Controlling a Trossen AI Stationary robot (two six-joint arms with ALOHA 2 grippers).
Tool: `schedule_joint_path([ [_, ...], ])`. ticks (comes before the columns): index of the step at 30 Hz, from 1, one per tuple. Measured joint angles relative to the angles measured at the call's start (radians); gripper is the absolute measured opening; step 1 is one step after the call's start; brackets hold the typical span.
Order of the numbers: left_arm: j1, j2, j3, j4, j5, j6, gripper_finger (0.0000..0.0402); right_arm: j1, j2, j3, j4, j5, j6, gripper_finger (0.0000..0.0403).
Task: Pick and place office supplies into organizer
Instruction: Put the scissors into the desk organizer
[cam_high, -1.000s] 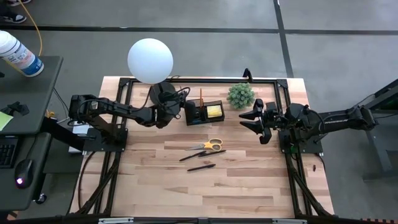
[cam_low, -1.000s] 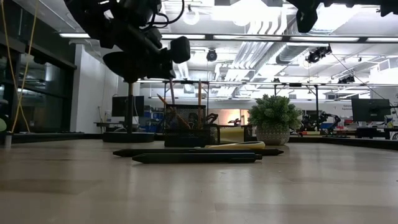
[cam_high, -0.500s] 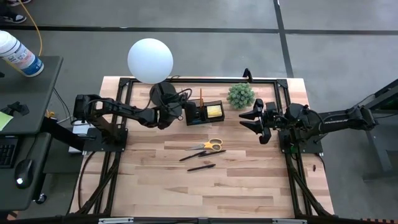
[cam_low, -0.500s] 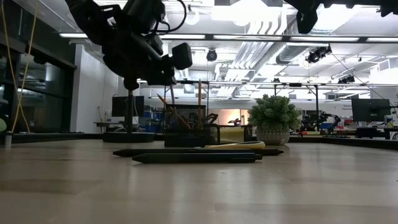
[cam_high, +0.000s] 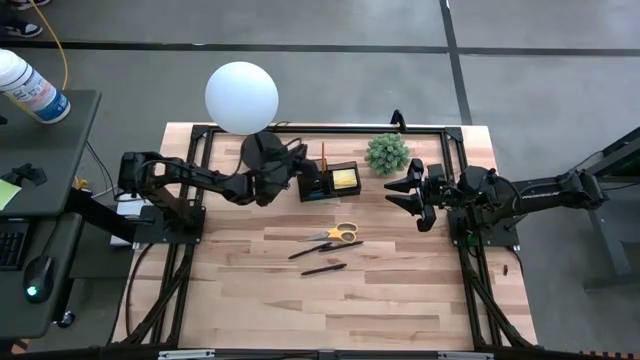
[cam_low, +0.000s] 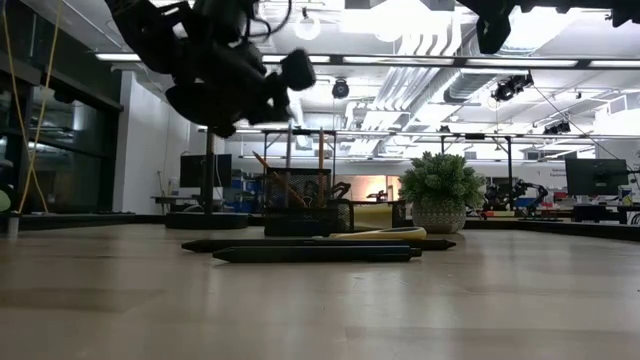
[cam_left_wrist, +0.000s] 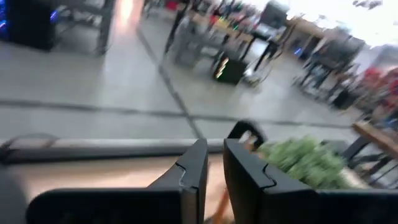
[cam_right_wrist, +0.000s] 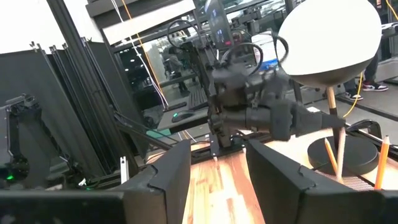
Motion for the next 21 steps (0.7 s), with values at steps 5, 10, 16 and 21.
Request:
schedule_joint_path([
  [5, 0.000, -0.004, 0.000, 0.314, 0.072, 0.202, 0.0046, 0.000, 0.000, 0.000, 0.000, 0.000, -0.015, 0.0154],
  [10, -0.014, -0.007, 0.001, 0.514, 0.258, 0.294, 0.0046, 0.000, 0.000, 0.000, 0.000, 0.000, -0.023, 0.0154],
  [16, -0.092, -0.007, 0.001, 0.519, 0.279, 0.246, 0.0046, 0.000, 0.000, 0.000, 0.000, 0.000, -0.023, 0.0154],
  [21, -0.199, -0.007, 0.001, 0.495, 0.281, 0.224, 0.0046, 0.000, 0.000, 0.000, -0.025, -0.017, -0.015, 0.0154],
])
